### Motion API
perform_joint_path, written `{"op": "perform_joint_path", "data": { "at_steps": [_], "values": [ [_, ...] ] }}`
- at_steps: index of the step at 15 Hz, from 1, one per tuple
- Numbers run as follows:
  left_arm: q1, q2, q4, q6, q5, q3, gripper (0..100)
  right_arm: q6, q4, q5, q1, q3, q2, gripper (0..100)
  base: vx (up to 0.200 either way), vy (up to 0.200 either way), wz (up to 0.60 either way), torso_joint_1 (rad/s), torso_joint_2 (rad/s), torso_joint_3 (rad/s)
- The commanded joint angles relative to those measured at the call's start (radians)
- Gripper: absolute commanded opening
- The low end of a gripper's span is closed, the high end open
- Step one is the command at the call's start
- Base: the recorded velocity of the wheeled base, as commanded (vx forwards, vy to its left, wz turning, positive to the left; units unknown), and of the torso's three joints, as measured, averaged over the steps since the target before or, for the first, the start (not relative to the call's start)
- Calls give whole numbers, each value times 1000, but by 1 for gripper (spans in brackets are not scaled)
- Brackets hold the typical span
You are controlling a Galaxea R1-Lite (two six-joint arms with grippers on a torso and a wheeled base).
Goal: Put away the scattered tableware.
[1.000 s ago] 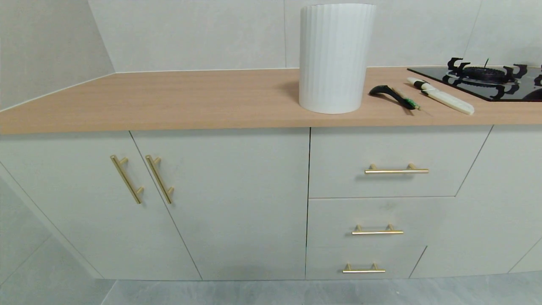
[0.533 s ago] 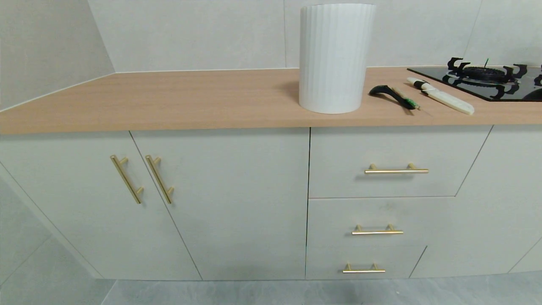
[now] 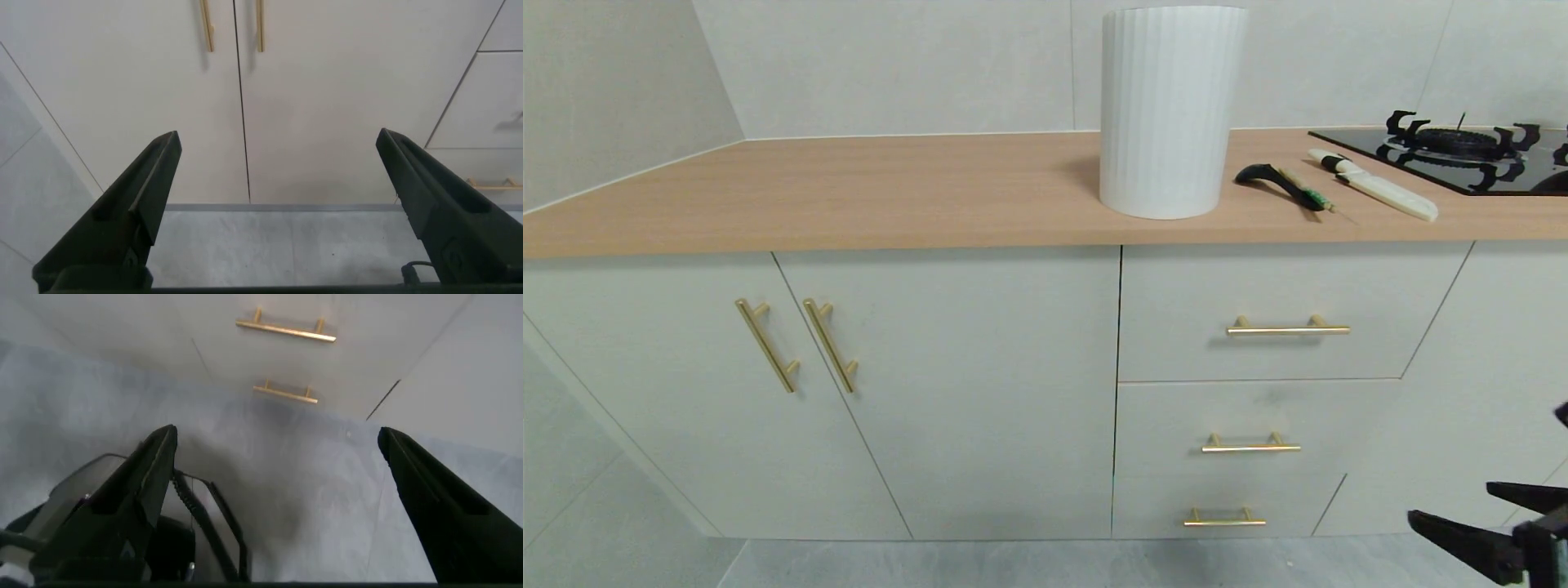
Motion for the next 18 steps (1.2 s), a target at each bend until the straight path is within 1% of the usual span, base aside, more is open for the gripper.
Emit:
{"op": "perform_joint_path", "data": {
  "at_steps": [1, 2, 3, 4, 8, 10, 11, 15, 17, 18],
  "values": [
    [0, 0, -1, 0, 0, 0, 100, -3, -129, -1, 3, -36, 299, 100, 0, 0, 0, 0, 0, 0],
    [0, 0, -1, 0, 0, 0, 100, -3, -224, -6, 3, -38, 397, 100, 0, 0, 0, 0, 0, 0],
    [0, 0, -1, 0, 1, 0, 100, -3, -258, -7, 3, -39, 435, 100, 0, 0, 0, 0, 0, 0],
    [0, 0, -1, 0, 0, 0, 100, -2, -325, -9, 3, -53, 518, 100, 0, 0, 0, 0, 0, 0],
    [0, 0, -1, 0, 0, 0, 100, -2, -448, -57, 4, -127, 713, 100, 0, 0, 0, 0, 0, 0],
    [0, 0, -1, 0, 1, 0, 100, -2, -488, -69, 4, -147, 773, 100, 0, 0, 0, 0, 0, 0],
    [0, 0, -1, 0, 0, 0, 100, -2, -529, -73, 14, -167, 833, 100, 0, 0, 0, 0, 0, 0],
    [0, 0, -1, 0, 1, 0, 100, 4, -589, -133, 34, -248, 978, 100, 0, 0, 0, 0, 0, 0],
    [0, 0, -1, 0, 0, 0, 100, 21, -670, -149, 38, -246, 1035, 100, 0, 0, 0, 0, 0, 0],
    [0, 0, -1, 0, 0, 0, 100, 40, -733, -169, 41, -243, 1074, 100, 0, 0, 0, 0, 0, 0]
  ]
}}
